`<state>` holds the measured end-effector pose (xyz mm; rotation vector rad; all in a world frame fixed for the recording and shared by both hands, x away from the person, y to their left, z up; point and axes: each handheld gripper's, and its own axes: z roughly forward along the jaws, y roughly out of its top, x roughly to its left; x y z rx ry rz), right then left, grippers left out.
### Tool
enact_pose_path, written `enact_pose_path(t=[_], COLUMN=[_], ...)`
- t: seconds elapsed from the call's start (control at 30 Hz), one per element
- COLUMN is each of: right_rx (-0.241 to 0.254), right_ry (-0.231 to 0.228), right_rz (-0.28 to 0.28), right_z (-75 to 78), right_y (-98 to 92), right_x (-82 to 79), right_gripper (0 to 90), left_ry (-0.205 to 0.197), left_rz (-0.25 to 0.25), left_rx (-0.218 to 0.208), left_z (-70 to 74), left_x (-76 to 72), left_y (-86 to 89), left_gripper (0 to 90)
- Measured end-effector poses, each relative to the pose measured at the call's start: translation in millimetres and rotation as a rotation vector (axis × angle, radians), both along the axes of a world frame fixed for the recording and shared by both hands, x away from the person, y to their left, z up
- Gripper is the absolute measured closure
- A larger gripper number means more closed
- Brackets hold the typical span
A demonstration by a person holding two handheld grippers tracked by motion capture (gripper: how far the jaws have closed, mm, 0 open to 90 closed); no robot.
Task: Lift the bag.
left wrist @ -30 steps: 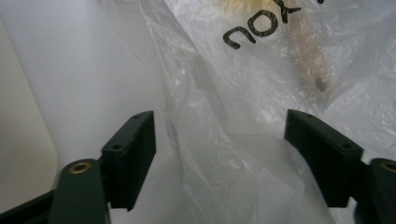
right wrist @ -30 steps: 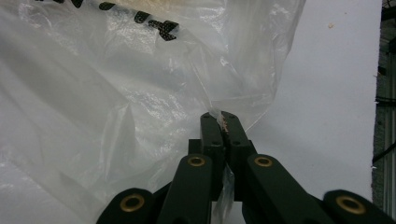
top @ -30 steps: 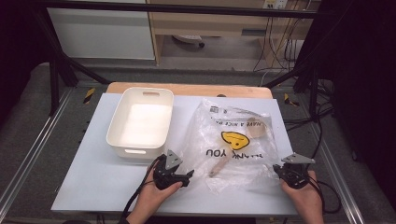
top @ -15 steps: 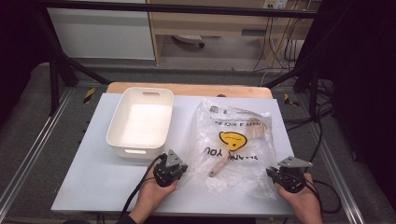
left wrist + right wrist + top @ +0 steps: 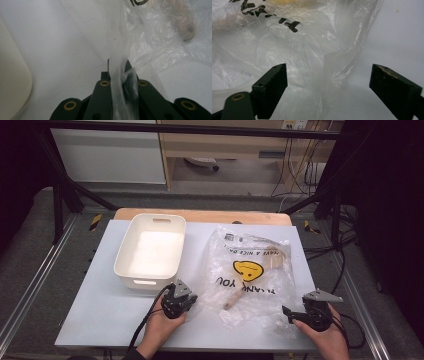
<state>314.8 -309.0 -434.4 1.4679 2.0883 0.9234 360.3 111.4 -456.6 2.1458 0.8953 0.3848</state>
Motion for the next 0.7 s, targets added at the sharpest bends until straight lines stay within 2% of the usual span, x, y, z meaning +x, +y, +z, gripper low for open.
enact_pose_path(t=[0.07,0.17,0.4,0.53,0.7], right_rx=[0.012,0.021,0.002,-0.005,-0.051], right_ry=[0.004,0.04,0.08,0.078,0.066], right_rz=[-0.001,0.008,0.061,0.095,0.149], right_z=[-1.3,-7.9,-20.1,-20.8,-20.8], right_y=[-1.1,-0.6,5.9,11.4,21.3], right_x=[-0.9,-1.7,-2.1,-3.5,-7.8], right_gripper=[13.9,11.4,5.7,5.4,10.5], left_ry=[0.0,-0.001,-0.006,-0.008,-0.012], left_rz=[-0.001,0.002,0.002,0.003,0.005], left_rx=[0.0,0.0,0.003,0.001,0.002], left_z=[-0.1,-0.2,-0.4,-0.7,-0.9], left_x=[0.3,0.8,1.0,0.7,0.1], left_y=[1.1,2.0,2.8,2.8,2.5], left_gripper=[88.9,89.0,89.1,89.1,89.1])
